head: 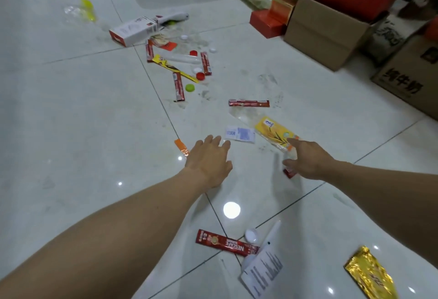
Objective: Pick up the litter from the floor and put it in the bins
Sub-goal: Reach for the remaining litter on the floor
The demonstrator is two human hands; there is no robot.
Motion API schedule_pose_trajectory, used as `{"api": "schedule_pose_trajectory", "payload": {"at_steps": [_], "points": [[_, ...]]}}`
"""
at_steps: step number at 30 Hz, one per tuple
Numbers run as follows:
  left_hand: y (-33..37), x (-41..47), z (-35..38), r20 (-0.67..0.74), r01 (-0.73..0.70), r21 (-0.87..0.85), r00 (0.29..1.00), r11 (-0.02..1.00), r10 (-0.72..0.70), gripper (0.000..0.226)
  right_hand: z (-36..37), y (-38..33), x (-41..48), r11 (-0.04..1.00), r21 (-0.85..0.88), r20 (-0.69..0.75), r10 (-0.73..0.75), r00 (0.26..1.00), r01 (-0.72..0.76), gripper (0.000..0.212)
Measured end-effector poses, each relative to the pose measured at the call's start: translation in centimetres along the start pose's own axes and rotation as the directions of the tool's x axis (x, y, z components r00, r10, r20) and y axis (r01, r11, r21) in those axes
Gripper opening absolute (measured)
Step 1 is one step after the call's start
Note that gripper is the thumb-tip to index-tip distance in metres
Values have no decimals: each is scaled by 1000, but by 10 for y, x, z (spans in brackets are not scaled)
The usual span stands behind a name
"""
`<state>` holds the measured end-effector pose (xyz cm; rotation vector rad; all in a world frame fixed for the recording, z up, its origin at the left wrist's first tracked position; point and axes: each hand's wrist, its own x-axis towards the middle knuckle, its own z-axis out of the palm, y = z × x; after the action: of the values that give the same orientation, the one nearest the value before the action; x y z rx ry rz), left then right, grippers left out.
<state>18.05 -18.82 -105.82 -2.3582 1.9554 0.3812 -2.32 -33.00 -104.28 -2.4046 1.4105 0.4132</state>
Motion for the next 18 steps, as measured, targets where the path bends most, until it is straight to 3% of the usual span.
{"api": "schedule_pose_trajectory", "payload": {"at_steps": [7,13,18], "points": [[23,23,16,-10,-18,-33,1000,999,18,56,18,36,21,975,194,-47,117,992,-106,56],[30,37,30,-11,6,-42,1000,999,-7,55,25,42,53,969,211,-74,147,986,-129,95],[31,43,37,-9,41,-63,999,997,-41,54,34,31,72,976,167,32,134,990,-138,105]]}}
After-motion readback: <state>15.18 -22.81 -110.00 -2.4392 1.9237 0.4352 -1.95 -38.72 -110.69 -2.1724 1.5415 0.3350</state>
